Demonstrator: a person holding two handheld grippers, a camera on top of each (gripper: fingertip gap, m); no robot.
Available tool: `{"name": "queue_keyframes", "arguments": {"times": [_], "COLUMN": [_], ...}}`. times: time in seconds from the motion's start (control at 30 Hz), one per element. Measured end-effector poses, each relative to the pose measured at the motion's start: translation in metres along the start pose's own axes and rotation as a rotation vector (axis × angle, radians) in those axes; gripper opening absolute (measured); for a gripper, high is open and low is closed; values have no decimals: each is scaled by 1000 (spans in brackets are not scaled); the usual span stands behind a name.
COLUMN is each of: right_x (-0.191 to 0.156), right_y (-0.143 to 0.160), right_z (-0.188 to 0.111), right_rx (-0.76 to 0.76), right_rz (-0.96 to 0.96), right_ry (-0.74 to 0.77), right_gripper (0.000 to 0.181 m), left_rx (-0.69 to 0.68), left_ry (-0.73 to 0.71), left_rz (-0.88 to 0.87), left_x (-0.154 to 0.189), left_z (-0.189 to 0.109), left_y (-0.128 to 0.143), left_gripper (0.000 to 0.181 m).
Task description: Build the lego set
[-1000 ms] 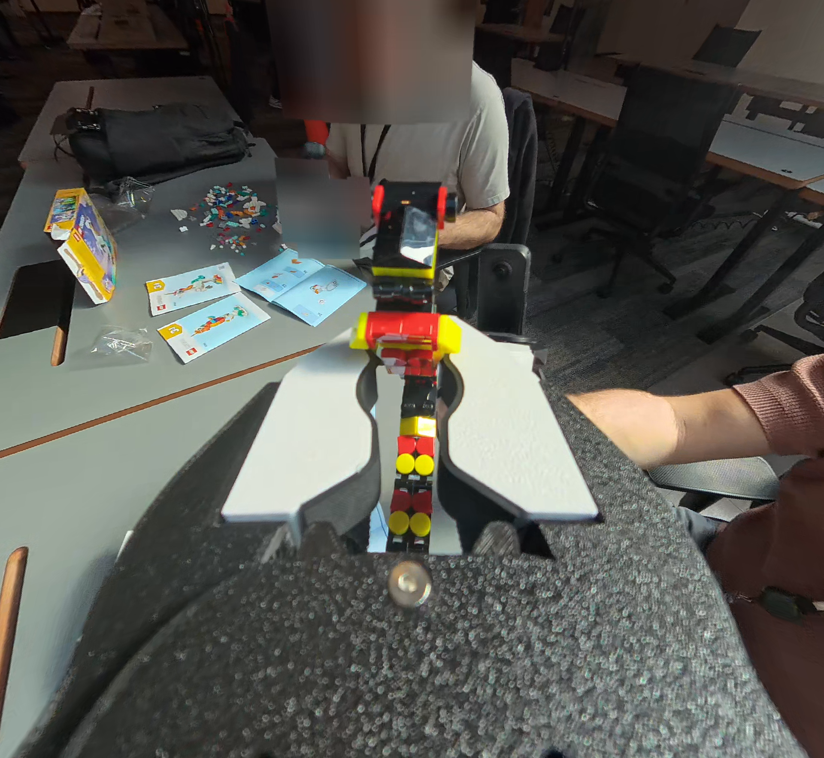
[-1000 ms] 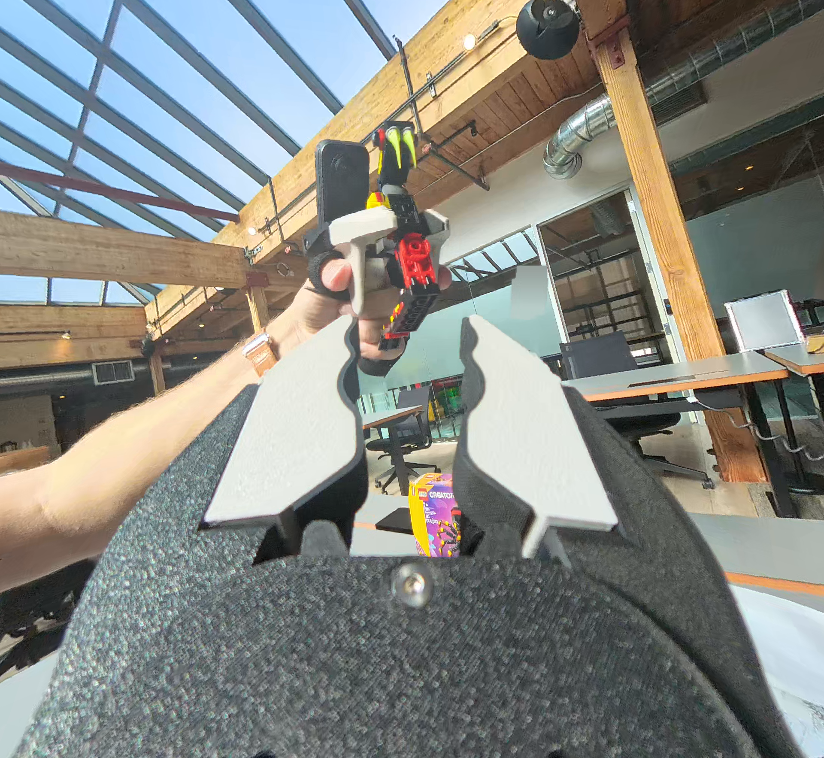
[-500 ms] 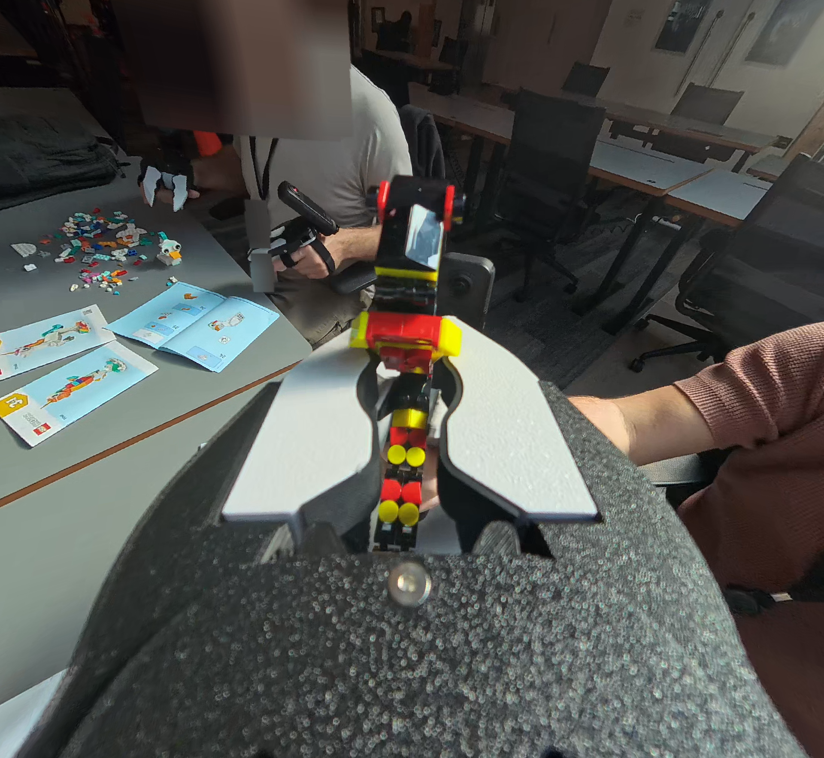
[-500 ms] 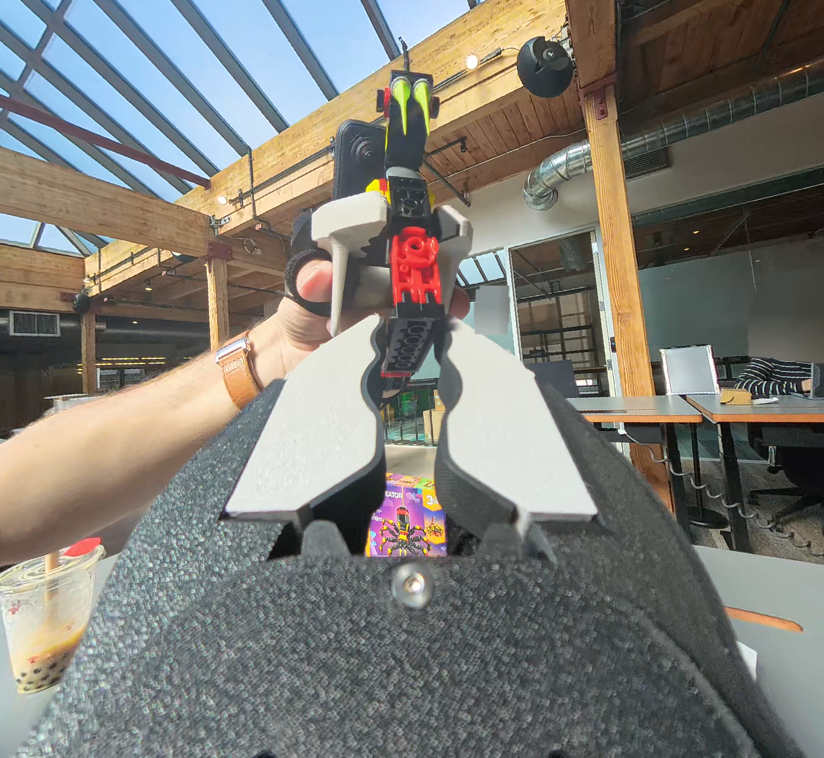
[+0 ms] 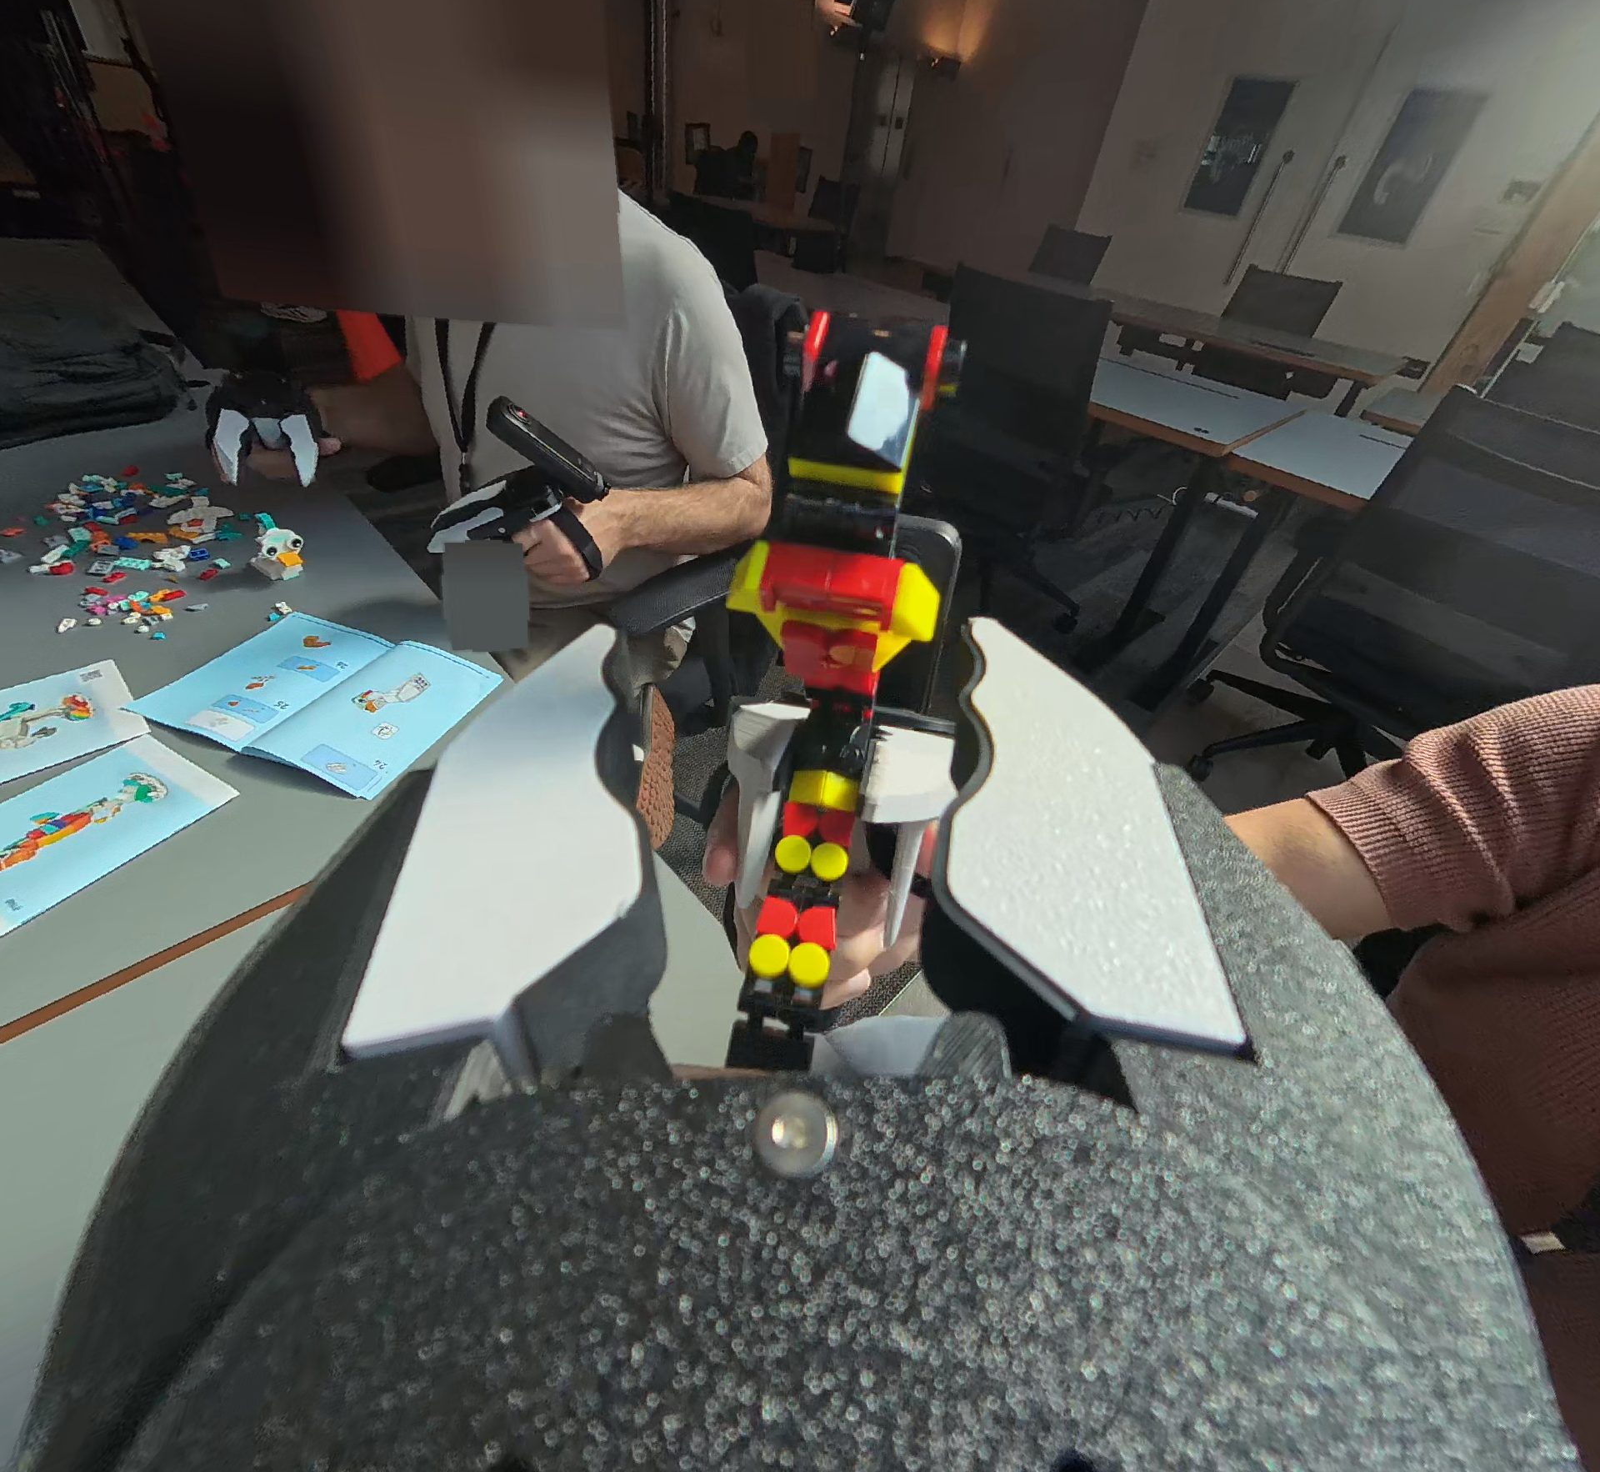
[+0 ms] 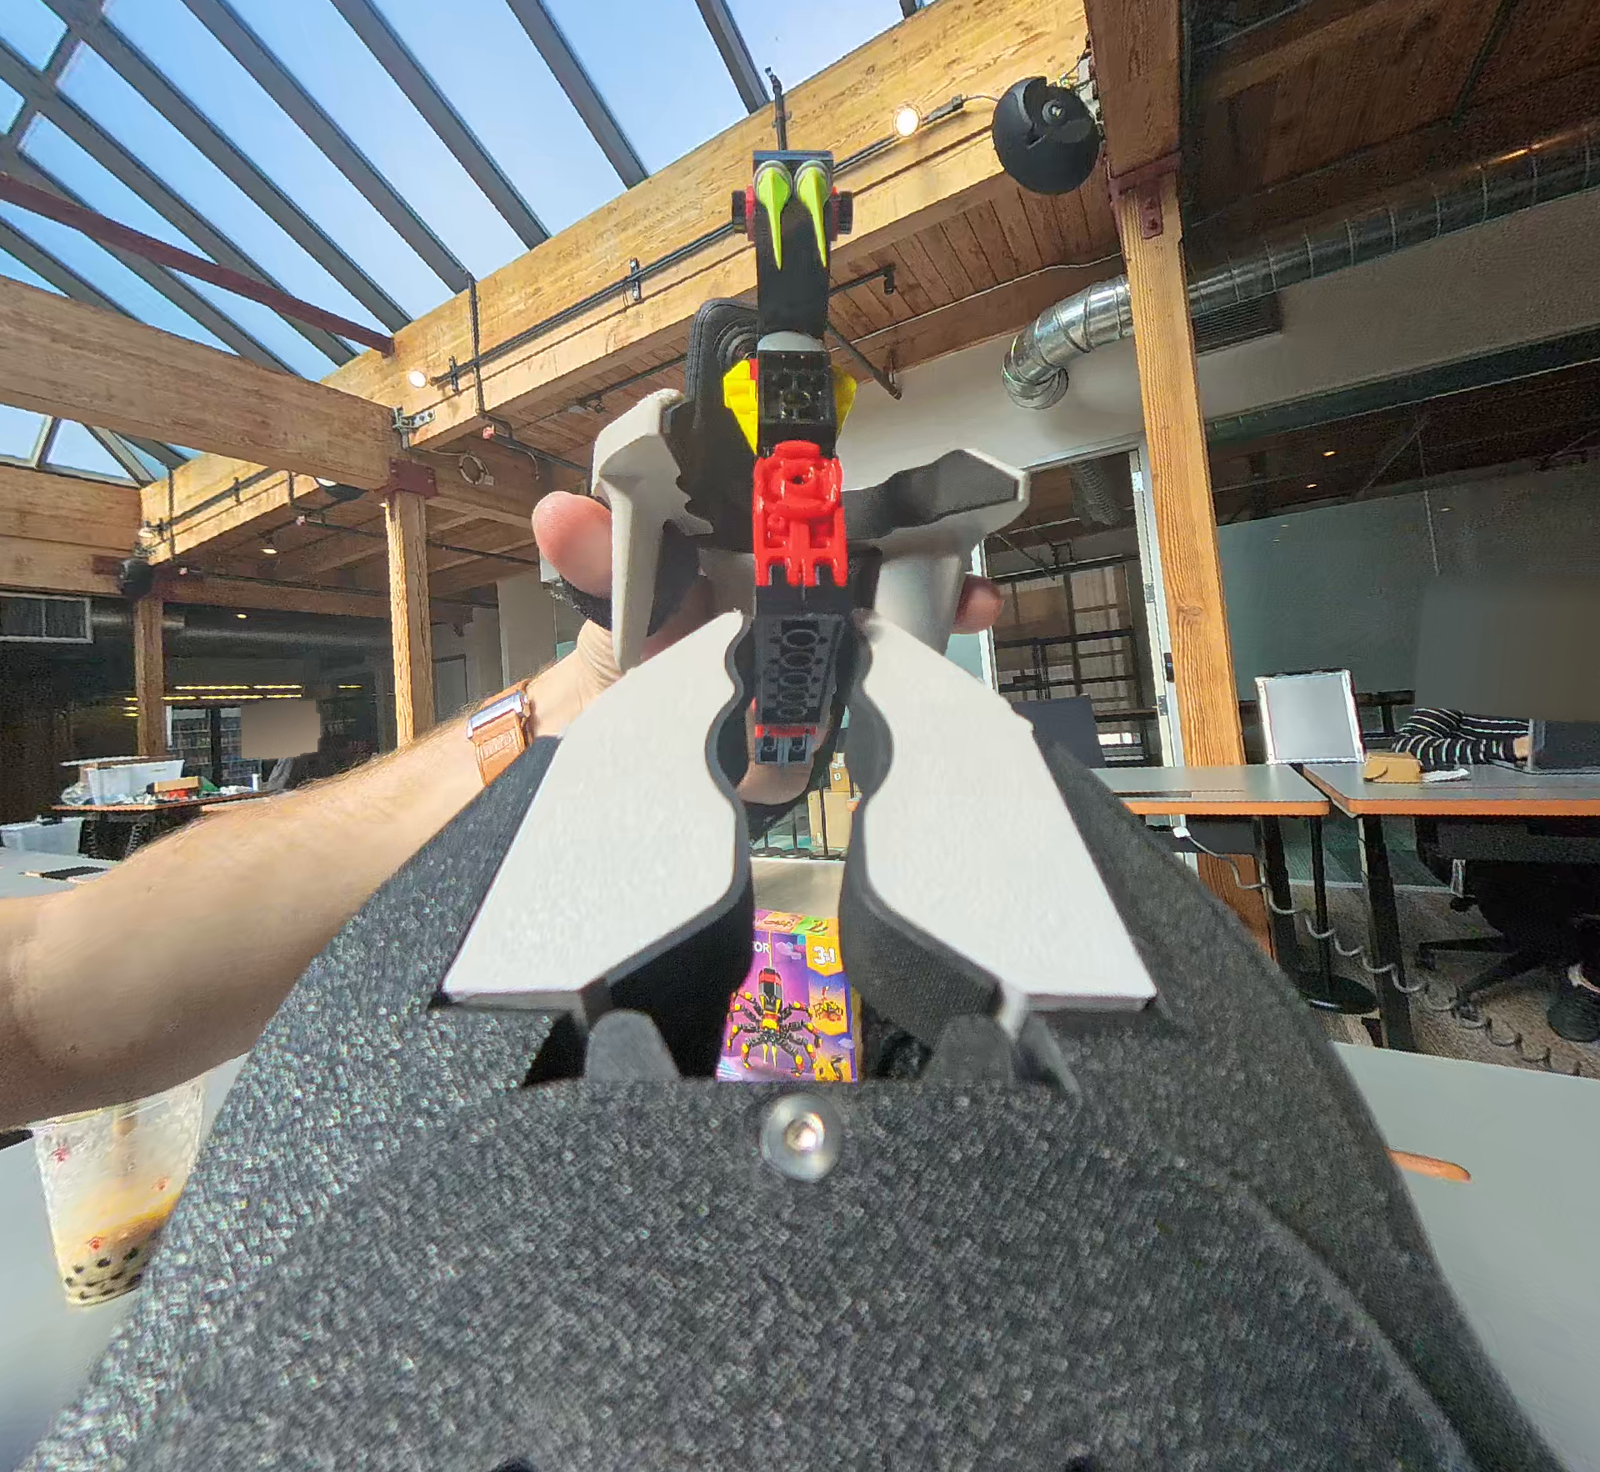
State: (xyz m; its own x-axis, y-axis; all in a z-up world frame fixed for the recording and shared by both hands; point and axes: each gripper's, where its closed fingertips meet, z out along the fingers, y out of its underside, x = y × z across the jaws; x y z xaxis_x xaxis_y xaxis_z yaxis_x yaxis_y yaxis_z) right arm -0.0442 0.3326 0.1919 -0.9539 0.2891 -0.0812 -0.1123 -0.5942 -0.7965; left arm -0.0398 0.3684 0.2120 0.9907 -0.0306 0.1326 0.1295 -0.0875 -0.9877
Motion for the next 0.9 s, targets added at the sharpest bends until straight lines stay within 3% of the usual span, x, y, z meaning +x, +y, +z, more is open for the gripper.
{"name": "queue_keyframes", "arguments": {"times": [0.17, 0.27, 0.33, 0.43, 0.57, 0.63, 0.73, 0.9], "right_x": [11, 19, 25, 36, 49, 50, 39, 7], "right_y": [-9, -21, -36, -63, -115, -145, -193, -258], "right_z": [-1, -2, -4, -12, -32, -41, -51, -63], "right_rx": [21, 13, 11, -14, -42, -49, -33, -37], "right_rz": [6, -20, -45, -114, -215, -260, -329, -438], "right_ry": [14, 23, 35, 82, 184, 232, 275, 331], "right_gripper": [17, 17, 17, 17, 17, 17, 17, 17], "left_rx": [130, 275, 372, 467, 551, 520, 491, 507], "left_ry": [-97, -226, -386, -692, -1003, -1117, -1176, -1141], "left_rz": [4, -10, 5, 116, 242, 345, 446, 475], "left_x": [-9, -14, -22, -40, -44, -37, -21, 2], "left_z": [-35, -77, -108, -168, -249, -276, -296, -297], "left_y": [-11, -15, -12, -19, -61, -79, -102, -123], "left_gripper": [77, 76, 73, 59, 36, 2, 0, 0]}}
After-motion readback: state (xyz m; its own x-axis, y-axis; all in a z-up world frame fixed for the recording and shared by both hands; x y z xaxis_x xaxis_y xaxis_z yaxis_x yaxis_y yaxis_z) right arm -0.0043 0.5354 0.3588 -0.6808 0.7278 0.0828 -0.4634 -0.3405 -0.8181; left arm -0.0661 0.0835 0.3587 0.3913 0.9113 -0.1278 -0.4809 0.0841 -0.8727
